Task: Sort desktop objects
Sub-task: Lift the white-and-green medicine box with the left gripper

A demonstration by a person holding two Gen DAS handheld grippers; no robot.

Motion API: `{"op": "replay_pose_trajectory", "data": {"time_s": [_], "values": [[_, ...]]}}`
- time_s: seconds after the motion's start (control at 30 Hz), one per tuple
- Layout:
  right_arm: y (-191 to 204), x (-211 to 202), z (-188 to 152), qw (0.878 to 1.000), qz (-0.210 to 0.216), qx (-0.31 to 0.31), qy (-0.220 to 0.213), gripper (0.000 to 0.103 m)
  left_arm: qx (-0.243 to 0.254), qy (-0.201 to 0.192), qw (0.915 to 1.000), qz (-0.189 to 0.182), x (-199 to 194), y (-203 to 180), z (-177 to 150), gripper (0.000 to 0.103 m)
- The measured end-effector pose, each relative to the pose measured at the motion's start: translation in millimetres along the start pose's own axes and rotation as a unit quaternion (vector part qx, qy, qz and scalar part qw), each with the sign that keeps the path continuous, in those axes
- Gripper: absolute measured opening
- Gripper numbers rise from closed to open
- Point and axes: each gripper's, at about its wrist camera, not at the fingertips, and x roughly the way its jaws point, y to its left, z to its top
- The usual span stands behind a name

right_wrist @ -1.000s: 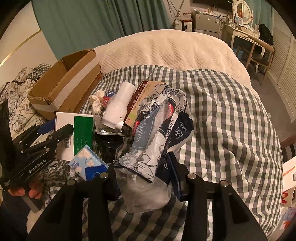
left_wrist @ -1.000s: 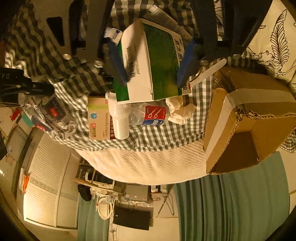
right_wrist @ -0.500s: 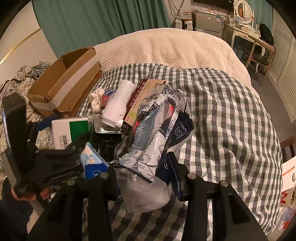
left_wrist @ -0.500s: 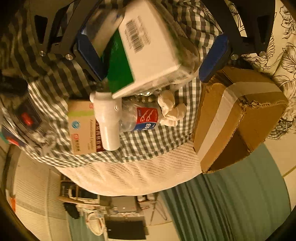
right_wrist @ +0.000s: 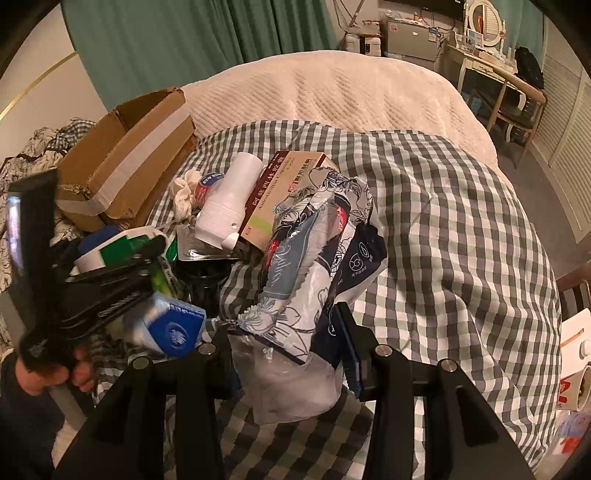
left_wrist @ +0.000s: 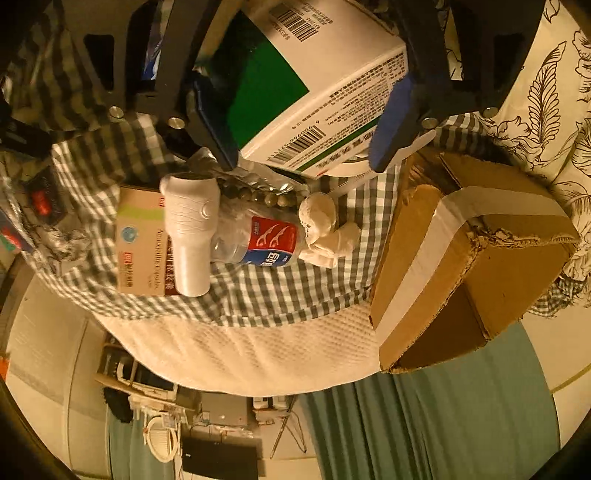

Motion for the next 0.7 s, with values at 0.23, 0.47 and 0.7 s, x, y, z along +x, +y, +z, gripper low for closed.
{"op": "replay_pose_trajectory", "data": {"time_s": [0.23,0.47,0.7], "values": [[2.0,-5.8,0.5,1.000,-0.017,-0.002,-0.011,0.041,-0.011,-0.023,0.9995,-0.016,-20.3,8.0,4.6,0.026],[1.7,-12.4,0.3,0.999,-0.023,-0.003,-0.021,0.041,-0.035,0.017,0.9989,-0.027,-5.3,16.8,2.2,0.043],[2.1,-15.9,-1.2,0.999,-0.025,-0.009,-0.024,0.041,-0.089,0.073,0.9930,-0.027,4.9,35.6,-12.9,0.095]]}}
